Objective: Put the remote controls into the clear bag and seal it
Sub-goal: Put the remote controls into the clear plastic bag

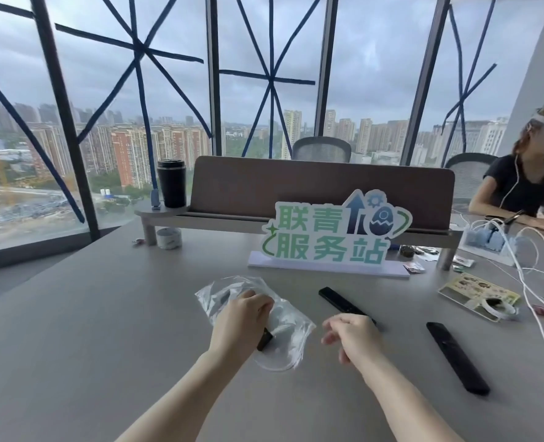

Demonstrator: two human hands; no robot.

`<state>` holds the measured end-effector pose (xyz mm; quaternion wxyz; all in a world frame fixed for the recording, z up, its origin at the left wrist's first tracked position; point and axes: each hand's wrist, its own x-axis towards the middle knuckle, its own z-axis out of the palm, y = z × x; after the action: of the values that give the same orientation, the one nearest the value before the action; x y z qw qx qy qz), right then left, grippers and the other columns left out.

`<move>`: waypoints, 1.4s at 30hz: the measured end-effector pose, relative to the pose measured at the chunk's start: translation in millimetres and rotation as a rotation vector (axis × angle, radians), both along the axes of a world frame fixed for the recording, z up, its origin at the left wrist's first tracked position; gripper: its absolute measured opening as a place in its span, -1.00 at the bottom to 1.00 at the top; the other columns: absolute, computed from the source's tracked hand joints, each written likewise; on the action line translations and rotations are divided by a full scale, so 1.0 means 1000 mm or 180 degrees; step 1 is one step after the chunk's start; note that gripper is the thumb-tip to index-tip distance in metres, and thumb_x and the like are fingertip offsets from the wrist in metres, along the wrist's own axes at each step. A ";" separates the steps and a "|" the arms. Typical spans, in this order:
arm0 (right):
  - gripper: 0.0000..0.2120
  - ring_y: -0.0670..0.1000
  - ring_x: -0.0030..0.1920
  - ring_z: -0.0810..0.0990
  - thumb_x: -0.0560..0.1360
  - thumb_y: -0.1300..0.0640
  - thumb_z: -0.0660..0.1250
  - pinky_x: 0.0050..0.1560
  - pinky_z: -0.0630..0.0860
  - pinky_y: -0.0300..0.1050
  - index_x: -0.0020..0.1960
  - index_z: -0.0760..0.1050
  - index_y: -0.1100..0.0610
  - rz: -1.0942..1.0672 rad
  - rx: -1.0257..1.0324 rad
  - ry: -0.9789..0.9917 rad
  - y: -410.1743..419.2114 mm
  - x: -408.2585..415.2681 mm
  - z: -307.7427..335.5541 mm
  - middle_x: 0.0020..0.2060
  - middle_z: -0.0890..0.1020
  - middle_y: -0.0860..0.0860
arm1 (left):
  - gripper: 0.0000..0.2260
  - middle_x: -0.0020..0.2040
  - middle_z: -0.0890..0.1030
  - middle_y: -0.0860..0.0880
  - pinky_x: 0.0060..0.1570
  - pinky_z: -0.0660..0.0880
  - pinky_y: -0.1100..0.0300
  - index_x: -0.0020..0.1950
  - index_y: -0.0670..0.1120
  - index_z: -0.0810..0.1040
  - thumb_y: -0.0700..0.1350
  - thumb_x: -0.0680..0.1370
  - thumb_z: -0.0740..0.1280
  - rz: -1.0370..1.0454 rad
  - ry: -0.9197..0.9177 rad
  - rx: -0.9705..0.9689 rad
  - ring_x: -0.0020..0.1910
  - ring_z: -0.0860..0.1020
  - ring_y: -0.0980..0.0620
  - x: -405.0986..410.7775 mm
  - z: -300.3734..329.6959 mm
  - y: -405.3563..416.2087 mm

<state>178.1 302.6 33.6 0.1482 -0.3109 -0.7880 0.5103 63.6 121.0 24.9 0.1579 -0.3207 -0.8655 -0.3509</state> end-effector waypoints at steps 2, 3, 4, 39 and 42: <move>-0.79 0.10 -0.36 0.59 0.48 0.17 0.22 -0.28 0.54 -0.07 -0.15 0.64 0.07 -0.0466 0.0522 -0.0172 0.035 0.005 -0.013 -0.24 0.73 0.02 | -0.80 -0.17 0.61 0.01 -0.21 0.53 0.00 -0.15 -0.01 0.62 -0.02 0.52 0.21 -0.0018 -0.0047 0.0007 -0.17 0.54 -0.06 0.003 -0.009 0.004; -0.78 0.15 -0.17 0.62 0.49 0.14 0.21 -0.15 0.55 -0.04 -0.01 0.63 0.07 -0.0599 0.0804 -0.0346 0.050 0.003 -0.020 -0.07 0.72 0.06 | -0.82 -0.18 0.61 0.02 -0.20 0.52 0.01 -0.14 0.01 0.62 -0.03 0.53 0.23 -0.0034 -0.0073 0.0020 -0.17 0.54 -0.04 0.005 -0.013 0.005; -0.72 0.18 0.01 0.61 0.52 0.09 0.20 -0.02 0.52 0.00 0.16 0.57 0.09 -0.0646 0.1034 -0.0528 0.063 -0.002 -0.028 0.10 0.65 0.12 | -0.83 -0.18 0.61 0.04 -0.19 0.51 0.02 -0.12 0.03 0.62 -0.04 0.53 0.24 -0.0046 -0.0100 -0.0004 -0.16 0.54 -0.02 0.006 -0.017 0.006; -0.75 -0.19 -0.64 0.40 0.50 0.26 0.26 -0.50 0.30 -0.20 -0.25 0.62 0.04 -0.0237 -0.0115 0.0252 0.003 0.039 -0.022 -0.31 0.74 0.06 | -0.80 -0.30 0.66 -0.01 -0.24 0.49 0.07 -0.17 -0.04 0.64 -0.04 0.52 0.24 0.0040 -0.0403 0.0116 -0.27 0.55 -0.05 0.037 0.013 0.026; -0.80 0.01 -0.18 0.64 0.49 0.18 0.25 -0.19 0.48 -0.10 -0.10 0.64 -0.01 -0.0906 0.0655 -0.0074 0.063 0.063 -0.025 -0.08 0.73 0.01 | -0.80 -0.38 0.60 0.04 -0.31 0.39 0.11 -0.18 -0.03 0.64 -0.03 0.53 0.25 0.0028 -0.0377 0.0059 -0.34 0.50 -0.02 0.036 0.005 0.025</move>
<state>240.8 365.1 8.3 0.2409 -0.4085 -0.7857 0.3972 99.5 145.9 30.3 0.1110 -0.2941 -0.8714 -0.3767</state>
